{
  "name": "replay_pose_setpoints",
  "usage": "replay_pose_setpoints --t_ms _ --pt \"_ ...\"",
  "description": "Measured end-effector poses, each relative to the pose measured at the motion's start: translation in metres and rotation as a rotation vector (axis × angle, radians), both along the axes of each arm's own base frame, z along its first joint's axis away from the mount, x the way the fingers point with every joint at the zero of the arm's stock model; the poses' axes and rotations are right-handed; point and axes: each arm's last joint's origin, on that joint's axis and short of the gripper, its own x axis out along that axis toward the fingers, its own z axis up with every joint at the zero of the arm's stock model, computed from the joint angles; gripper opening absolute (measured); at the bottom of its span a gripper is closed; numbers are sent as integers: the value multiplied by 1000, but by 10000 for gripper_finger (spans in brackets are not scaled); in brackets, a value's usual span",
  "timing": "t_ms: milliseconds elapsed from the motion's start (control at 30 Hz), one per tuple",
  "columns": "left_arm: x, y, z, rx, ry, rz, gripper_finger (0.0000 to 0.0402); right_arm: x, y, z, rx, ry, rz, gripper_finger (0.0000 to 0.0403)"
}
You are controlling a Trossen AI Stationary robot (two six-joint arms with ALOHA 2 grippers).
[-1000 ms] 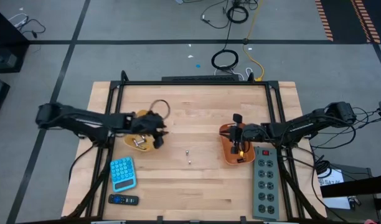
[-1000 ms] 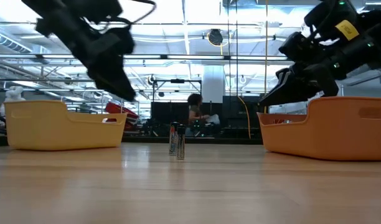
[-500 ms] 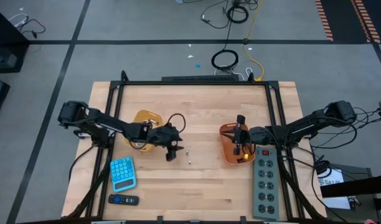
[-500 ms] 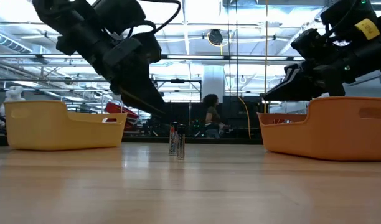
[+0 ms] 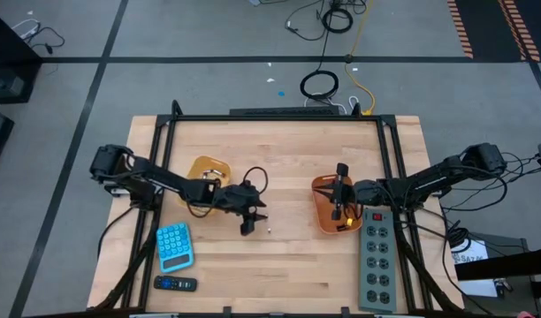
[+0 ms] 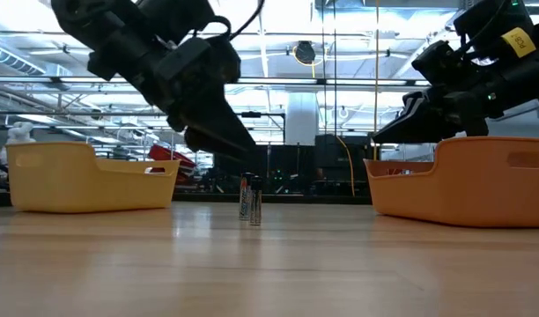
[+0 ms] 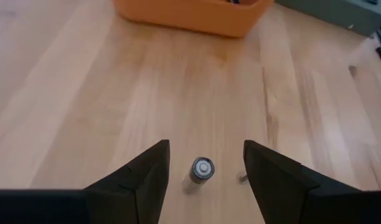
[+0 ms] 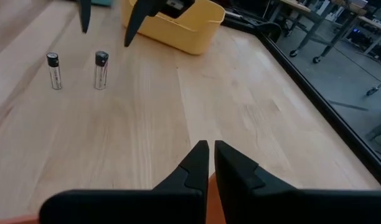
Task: Sort batteries
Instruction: Put the silver battery into the yellow bin
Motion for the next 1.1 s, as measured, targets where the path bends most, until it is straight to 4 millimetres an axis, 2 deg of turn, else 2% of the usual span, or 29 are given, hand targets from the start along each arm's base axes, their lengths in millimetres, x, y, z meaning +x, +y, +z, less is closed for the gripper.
replay_pose_setpoints --t_ms 233,700,800,933,1100 --pt "16 -4 -11 1 48 -7 213 0 0 0 5 1 -2 18" --pt "19 -4 -43 17 162 1 210 0 0 -1 15 3 -2 18" --pt "19 -5 -47 63 169 -34 175 0 0 -1 15 5 -2 18" --pt "20 -6 -47 109 161 -70 51 0 0 -1 15 5 -1 18" --pt "19 -6 -45 111 158 -79 45 0 0 -1 18 6 -2 18"
